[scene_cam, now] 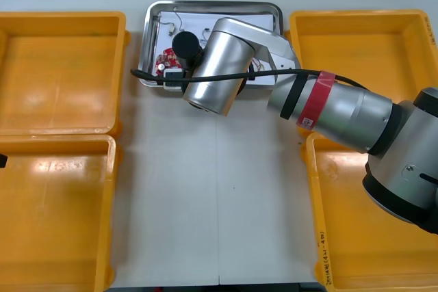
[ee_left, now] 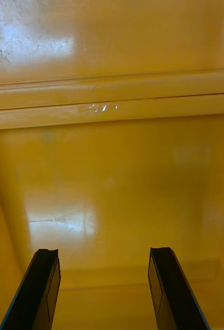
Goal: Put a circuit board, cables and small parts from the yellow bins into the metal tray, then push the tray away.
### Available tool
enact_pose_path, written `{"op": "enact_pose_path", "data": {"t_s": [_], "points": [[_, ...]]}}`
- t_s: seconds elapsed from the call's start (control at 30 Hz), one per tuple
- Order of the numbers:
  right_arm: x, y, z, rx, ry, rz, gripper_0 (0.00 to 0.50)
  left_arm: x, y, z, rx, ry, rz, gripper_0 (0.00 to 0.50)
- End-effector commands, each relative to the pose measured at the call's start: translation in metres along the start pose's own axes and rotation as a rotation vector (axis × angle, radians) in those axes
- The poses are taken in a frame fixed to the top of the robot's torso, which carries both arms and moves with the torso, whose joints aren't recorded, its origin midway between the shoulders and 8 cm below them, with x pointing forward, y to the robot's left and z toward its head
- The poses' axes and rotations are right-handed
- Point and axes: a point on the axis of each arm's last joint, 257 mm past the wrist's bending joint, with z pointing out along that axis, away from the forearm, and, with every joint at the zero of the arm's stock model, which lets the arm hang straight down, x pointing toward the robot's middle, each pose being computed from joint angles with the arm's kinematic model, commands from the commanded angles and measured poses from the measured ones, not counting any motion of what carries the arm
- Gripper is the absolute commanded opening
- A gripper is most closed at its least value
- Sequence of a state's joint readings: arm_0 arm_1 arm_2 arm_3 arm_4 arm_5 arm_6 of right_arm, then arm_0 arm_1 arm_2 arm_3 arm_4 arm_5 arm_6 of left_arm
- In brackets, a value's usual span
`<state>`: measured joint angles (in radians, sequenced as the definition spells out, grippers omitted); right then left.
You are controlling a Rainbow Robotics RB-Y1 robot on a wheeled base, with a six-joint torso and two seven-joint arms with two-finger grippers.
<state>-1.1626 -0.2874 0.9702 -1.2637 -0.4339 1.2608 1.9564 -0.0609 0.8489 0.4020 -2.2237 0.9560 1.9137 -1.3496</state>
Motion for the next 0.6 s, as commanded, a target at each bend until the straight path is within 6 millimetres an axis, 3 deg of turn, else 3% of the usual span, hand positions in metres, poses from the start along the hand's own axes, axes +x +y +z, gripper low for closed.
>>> {"op": "enact_pose_path", "data": {"t_s": [0.03,0.6], "points": [[-0.032,-0.045,-0.025,0.101,-0.059,-0.064,0.000,0.000,0.014,-0.014,-0.048,-0.011,0.053,0.500],[-0.028,-0.069,-0.016,0.181,-0.070,-0.076,0.000,0.000,0.014,-0.014,-0.048,-0.011,0.053,0.500]]}}
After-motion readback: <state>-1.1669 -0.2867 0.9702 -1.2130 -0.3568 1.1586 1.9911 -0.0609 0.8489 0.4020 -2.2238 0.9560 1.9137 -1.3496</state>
